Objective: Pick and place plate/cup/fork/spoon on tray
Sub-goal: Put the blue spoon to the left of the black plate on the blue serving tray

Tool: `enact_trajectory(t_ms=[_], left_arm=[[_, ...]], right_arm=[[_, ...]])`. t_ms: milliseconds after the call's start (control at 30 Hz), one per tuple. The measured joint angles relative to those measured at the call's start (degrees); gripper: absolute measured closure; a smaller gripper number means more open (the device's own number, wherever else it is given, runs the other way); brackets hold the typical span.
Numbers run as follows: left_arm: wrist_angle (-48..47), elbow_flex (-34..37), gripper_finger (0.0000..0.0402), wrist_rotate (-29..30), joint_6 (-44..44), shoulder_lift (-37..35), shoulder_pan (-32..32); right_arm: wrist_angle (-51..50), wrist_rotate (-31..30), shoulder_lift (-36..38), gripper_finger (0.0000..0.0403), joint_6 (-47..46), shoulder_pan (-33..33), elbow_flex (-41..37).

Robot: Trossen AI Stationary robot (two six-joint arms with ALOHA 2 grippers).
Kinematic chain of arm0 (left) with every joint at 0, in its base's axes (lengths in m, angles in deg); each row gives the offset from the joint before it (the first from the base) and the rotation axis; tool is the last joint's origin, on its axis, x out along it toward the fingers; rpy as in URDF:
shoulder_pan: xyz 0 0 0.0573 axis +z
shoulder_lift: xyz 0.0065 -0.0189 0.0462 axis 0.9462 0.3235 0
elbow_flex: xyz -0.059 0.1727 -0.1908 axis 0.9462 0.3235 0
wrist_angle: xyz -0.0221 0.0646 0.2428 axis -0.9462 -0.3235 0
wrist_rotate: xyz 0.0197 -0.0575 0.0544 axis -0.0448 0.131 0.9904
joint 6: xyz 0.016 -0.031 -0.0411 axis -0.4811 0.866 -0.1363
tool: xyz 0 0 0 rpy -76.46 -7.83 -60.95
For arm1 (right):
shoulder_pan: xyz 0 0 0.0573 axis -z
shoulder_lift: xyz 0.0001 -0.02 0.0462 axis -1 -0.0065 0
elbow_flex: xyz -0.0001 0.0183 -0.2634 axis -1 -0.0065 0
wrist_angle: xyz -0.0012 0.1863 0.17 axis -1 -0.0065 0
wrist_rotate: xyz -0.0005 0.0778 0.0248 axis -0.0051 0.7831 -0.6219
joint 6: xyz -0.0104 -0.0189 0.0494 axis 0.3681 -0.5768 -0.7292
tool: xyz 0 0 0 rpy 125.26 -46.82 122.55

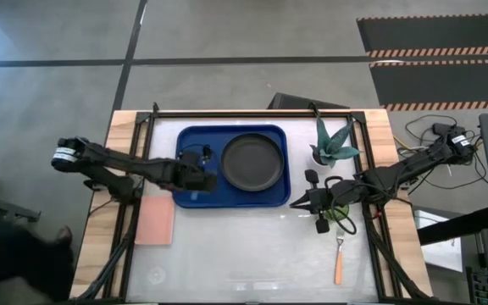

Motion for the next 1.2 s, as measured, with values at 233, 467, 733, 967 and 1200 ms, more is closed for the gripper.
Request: enact_trajectory(t_ms=[233,467,733,967,1200], left_arm=[[0.01,4.90,0.0401,-0.84,3.02,0.30,4.69],[2.58,11.25,0.0401,-0.94,9.23,0.30,6.20],[8.18,12.02,0.0401,-1.33,9.13,1.36,6.46],[9.49,10.94,0.0401,-1.30,8.77,4.93,7.51],[12.23,8.49,0.0402,-1.40,4.64,9.22,8.91]], right_arm=[[-0.01,0.02,2.70,0.0394,0.12,0.00,-1.57],[-0.01,0.00,5.26,0.0394,0.17,0.00,-2.65],[0.04,-0.02,6.31,0.0394,0.96,0.00,-2.74],[0.08,-0.02,6.31,0.0394,1.20,0.00,-2.78],[0.06,-0.02,6.25,0.0394,1.21,0.02,-2.78]])
